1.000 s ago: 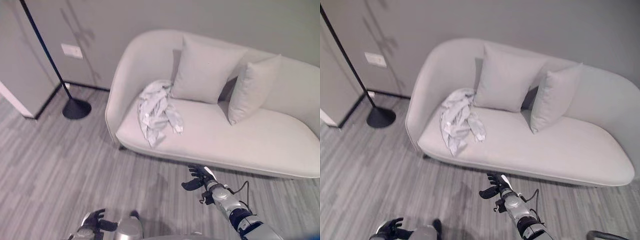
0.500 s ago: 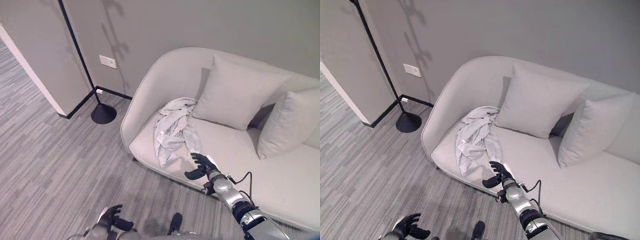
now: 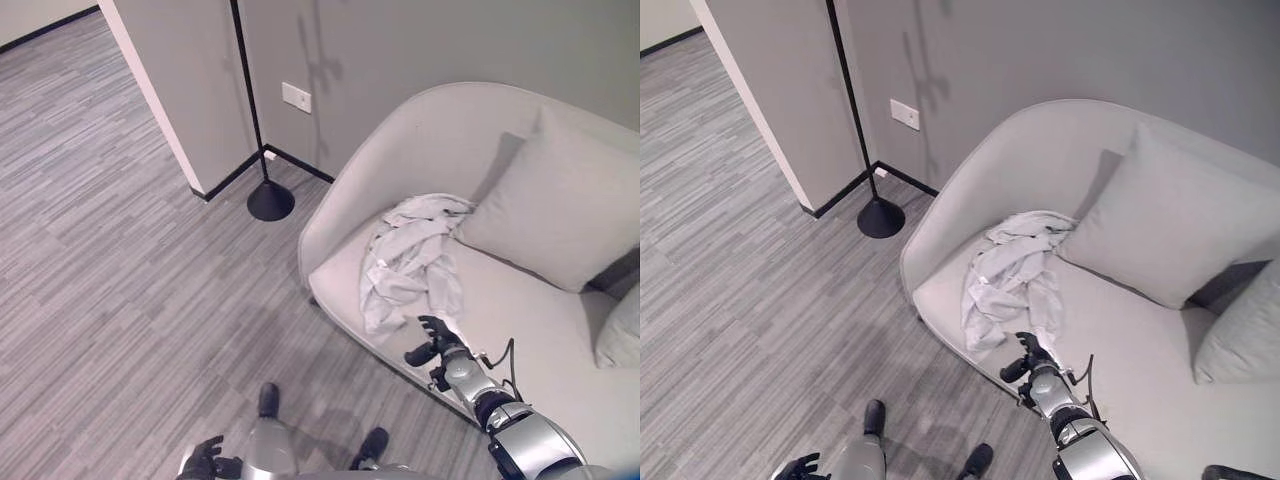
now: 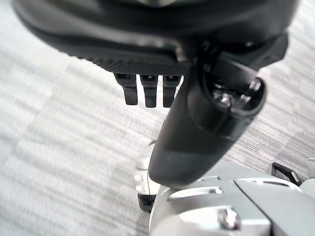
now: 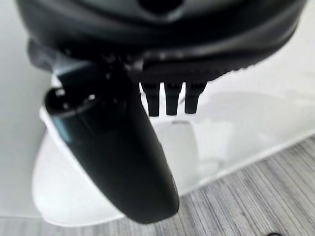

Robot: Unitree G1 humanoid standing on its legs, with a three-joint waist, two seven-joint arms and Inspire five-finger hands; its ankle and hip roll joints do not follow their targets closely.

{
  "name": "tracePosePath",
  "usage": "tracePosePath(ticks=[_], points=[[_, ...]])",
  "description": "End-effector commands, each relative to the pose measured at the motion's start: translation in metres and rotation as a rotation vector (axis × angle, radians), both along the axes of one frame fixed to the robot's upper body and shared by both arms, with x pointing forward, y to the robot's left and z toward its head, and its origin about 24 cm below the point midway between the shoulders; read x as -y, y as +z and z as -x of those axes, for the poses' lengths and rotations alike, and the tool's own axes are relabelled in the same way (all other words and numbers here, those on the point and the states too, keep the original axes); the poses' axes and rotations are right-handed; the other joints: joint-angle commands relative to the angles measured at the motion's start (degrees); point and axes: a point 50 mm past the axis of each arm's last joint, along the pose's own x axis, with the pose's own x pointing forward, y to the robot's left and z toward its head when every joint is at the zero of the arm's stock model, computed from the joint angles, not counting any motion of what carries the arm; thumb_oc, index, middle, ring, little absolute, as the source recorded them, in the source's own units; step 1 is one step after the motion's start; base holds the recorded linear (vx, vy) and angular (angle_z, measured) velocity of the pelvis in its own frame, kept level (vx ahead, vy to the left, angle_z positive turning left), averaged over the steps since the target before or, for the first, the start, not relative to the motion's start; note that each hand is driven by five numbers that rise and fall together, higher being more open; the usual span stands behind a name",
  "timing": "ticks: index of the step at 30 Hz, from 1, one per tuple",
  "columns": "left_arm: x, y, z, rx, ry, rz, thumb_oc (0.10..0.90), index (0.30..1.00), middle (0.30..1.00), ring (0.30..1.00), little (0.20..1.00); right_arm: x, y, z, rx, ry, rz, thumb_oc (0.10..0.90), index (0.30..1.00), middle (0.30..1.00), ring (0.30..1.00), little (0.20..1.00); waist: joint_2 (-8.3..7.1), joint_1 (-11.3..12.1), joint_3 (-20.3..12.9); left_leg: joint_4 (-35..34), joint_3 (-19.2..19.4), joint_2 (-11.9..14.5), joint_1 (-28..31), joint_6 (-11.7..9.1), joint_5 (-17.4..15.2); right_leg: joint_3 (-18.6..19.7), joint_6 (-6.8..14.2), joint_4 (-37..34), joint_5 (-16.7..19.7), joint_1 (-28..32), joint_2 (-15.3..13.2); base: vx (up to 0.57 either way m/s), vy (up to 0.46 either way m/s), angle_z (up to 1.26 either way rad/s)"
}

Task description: Hang the clothes on the sofa on the clothes rack.

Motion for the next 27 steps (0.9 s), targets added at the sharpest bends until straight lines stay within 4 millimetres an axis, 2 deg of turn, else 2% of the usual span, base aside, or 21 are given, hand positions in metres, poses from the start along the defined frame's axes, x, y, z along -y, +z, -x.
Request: tracePosePath(ticks=[1,2,3,4,6,9,13,16,17,19,23,27], points=[[0.003,0.007,-0.023,0.081,-0.112,-0.008,0.8,0.9,0.9,0.9,0.9,0.012,0.064,-0.061,0.297,-0.071,0.076,0.8,0.9,0.9,0.9,0.9,-0.08,2.2,-0.1,-0.7,-1.2,-0.7,-1.1,-0.9,-2.8,1.3,4.4,2.2,-7.9,3.7,-0.9,-0.04,0.133,0.25],[0.001,0.009,-0.028,0.097,-0.11,-0.015,0.8,0.9,0.9,0.9,0.9,0.013,0.071,-0.065,0.323,-0.089,0.084,0.8,0.9,0.9,0.9,0.9,0.04,2.3,0.7,-0.7,-1.3,-1.2,-1.9,-0.7,-2.7,1.3,4.6,2.7,-7.7,2.7,-1.4,-0.07,0.161,0.22],[0.0,0.011,-0.035,0.115,-0.124,-0.029,0.8,0.9,0.9,0.9,0.9,0.013,0.086,-0.076,0.41,-0.127,0.084,0.8,0.9,0.9,0.9,0.9,0.35,2.0,1.8,-0.8,-1.2,-1.9,-3.1,-0.4,-2.6,1.4,4.9,3.2,-7.2,1.4,-2.1,-0.06,0.115,0.15],[0.0,0.011,-0.035,0.115,-0.125,-0.029,0.8,0.9,0.9,0.9,0.9,0.013,0.086,-0.076,0.411,-0.128,0.084,0.8,0.9,0.9,0.9,0.9,0.32,2.1,1.8,-0.8,-1.2,-1.9,-3.1,-0.3,-2.6,1.4,4.9,3.2,-7.2,1.3,-2.1,-0.04,0.121,0.1],[0.006,0.014,-0.045,0.149,-0.171,-0.043,0.8,0.9,0.9,0.9,0.9,0.013,0.108,-0.087,0.543,-0.164,0.11,0.8,0.9,0.9,0.9,0.9,0.72,1.6,3.0,-0.8,-1.1,-2.5,-4.2,-0.1,-2.6,1.5,5.4,3.3,-6.4,0.0,-2.8,-0.03,0.091,0.0],[0.016,0.019,-0.06,0.21,-0.247,-0.055,0.8,0.9,0.9,0.9,0.9,0.01,0.128,-0.095,0.669,-0.17,0.172,0.8,0.9,0.9,0.9,0.9,1.18,0.9,4.5,-0.9,-1.1,-3.0,-5.7,0.3,-2.6,1.4,5.6,3.7,-5.9,-1.5,-3.5,-0.04,0.073,-0.12],[0.022,0.028,-0.076,0.299,-0.284,-0.058,0.8,0.9,0.9,0.9,0.9,0.014,0.138,-0.098,0.711,-0.204,0.219,0.8,0.9,0.9,0.9,0.9,1.8,1.2,5.8,-0.8,-1.9,-3.4,-7.5,0.3,-2.0,0.8,5.7,4.5,-5.8,-3.0,-4.2,-0.01,0.02,-0.07],[0.027,0.032,-0.082,0.333,-0.343,-0.059,0.8,0.9,0.9,0.9,0.9,0.022,0.147,-0.1,0.733,-0.239,0.252,0.8,0.9,0.9,0.9,0.9,2.53,1.6,6.9,-0.7,-2.3,-3.6,-8.6,0.1,-1.5,0.3,5.8,4.9,-5.7,-3.7,-4.4,0.0,0.003,0.02],[0.03,0.033,-0.083,0.345,-0.393,-0.066,0.8,0.9,0.9,0.9,0.9,0.029,0.156,-0.102,0.756,-0.262,0.28,0.8,0.9,0.9,0.9,0.9,3.12,1.9,7.8,-0.8,-2.9,-3.7,-9.5,-0.1,-1.1,0.1,6.0,5.0,-5.6,-4.3,-4.5,0.02,0.013,0.08],[0.032,0.033,-0.083,0.343,-0.411,-0.07,0.8,0.9,0.9,0.9,0.9,0.031,0.161,-0.104,0.76,-0.265,0.282,0.8,0.9,0.9,0.9,0.9,3.47,2.2,8.4,-0.9,-3.3,-3.7,-10.3,-0.2,-0.9,-0.1,6.1,5.0,-5.4,-5.0,-4.4,0.02,0.01,0.23],[0.028,0.028,-0.076,0.302,-0.407,-0.09,0.8,0.9,0.9,0.9,0.9,0.032,0.161,-0.108,0.716,-0.257,0.213,0.8,0.9,0.9,0.9,0.9,3.61,3.0,9.3,-1.0,-4.1,-3.6,-11.9,-0.5,-0.5,-0.5,6.3,4.7,-5.1,-5.9,-4.4,0.04,0.0,0.03],[0.028,0.033,-0.083,0.343,-0.427,-0.092,0.8,0.9,0.9,0.9,0.9,0.041,0.17,-0.112,0.664,-0.212,0.23,0.8,0.9,0.9,0.9,0.9,3.95,4.3,10.3,-1.1,-4.9,-4.0,-14.6,-0.8,0.3,-1.0,6.6,4.1,-4.5,-7.7,-4.2,0.04,-0.008,0.1]])
